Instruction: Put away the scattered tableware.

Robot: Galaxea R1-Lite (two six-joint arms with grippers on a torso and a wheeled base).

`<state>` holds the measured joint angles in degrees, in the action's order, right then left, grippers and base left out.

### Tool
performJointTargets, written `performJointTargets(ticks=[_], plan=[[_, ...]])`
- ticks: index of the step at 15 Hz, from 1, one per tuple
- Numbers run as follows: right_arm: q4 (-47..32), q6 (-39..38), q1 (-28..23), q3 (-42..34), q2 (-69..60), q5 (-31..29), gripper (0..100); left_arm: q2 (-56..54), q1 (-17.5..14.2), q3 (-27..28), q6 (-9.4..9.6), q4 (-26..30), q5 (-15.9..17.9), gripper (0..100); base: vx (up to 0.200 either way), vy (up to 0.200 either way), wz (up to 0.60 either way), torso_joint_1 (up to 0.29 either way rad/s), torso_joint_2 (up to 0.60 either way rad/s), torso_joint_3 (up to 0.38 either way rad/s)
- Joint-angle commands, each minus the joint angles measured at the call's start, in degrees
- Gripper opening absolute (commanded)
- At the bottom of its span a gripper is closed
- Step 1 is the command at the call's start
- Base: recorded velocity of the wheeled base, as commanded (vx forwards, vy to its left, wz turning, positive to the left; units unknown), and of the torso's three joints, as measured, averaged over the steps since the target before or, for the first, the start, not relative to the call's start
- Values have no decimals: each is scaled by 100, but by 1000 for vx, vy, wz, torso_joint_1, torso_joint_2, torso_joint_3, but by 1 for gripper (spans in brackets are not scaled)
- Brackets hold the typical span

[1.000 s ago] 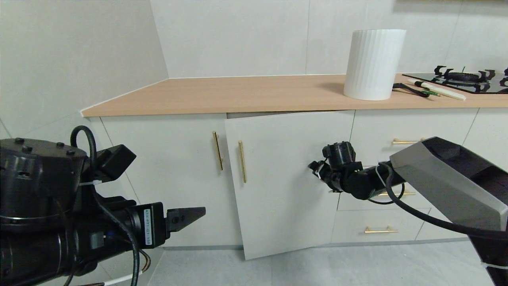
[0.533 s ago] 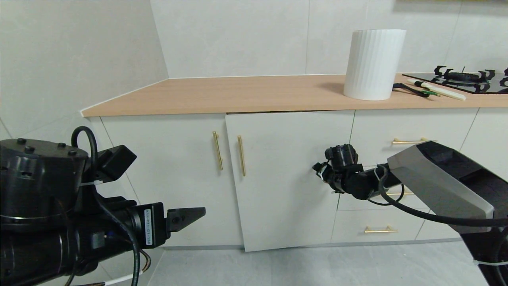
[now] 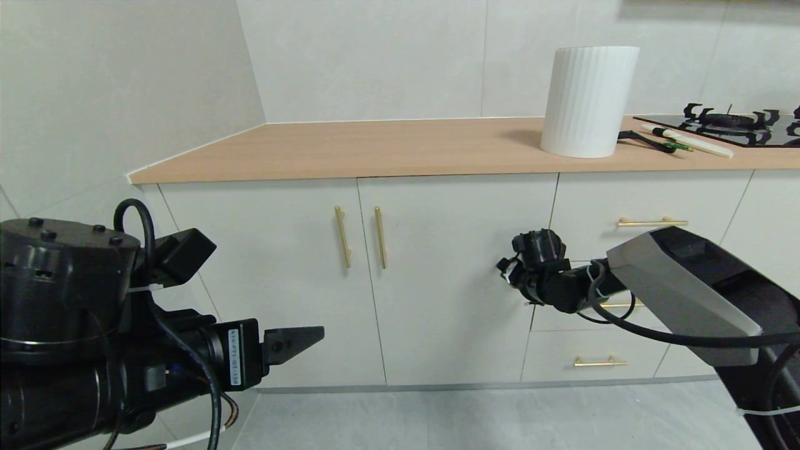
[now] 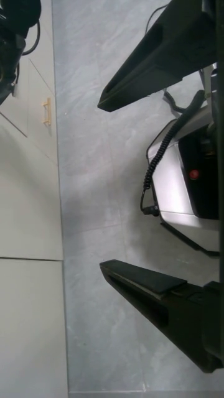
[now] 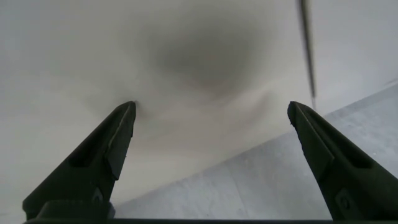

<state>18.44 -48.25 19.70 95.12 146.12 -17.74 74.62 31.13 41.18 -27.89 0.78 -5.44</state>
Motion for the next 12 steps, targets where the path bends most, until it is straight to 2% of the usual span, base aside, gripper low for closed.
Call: performJointTargets(ticks=[1,5,8,12], plan=[[-25,0,-63,156,110,-54,100,9,-2,4,-6,1,-1,100,0,0,0,0,0,0],[-25,-9,-19,33,-92,-54,100,9,-2,-5,3,1,-1,100,0,0,0,0,0,0],[1,0,227,-706,-778,113,100,9,-2,-5,-6,1,-1,100,0,0,0,0,0,0],[28,281,517,-2226,-2351,1194,100,9,-2,-31,12,-8,-1,100,0,0,0,0,0,0]])
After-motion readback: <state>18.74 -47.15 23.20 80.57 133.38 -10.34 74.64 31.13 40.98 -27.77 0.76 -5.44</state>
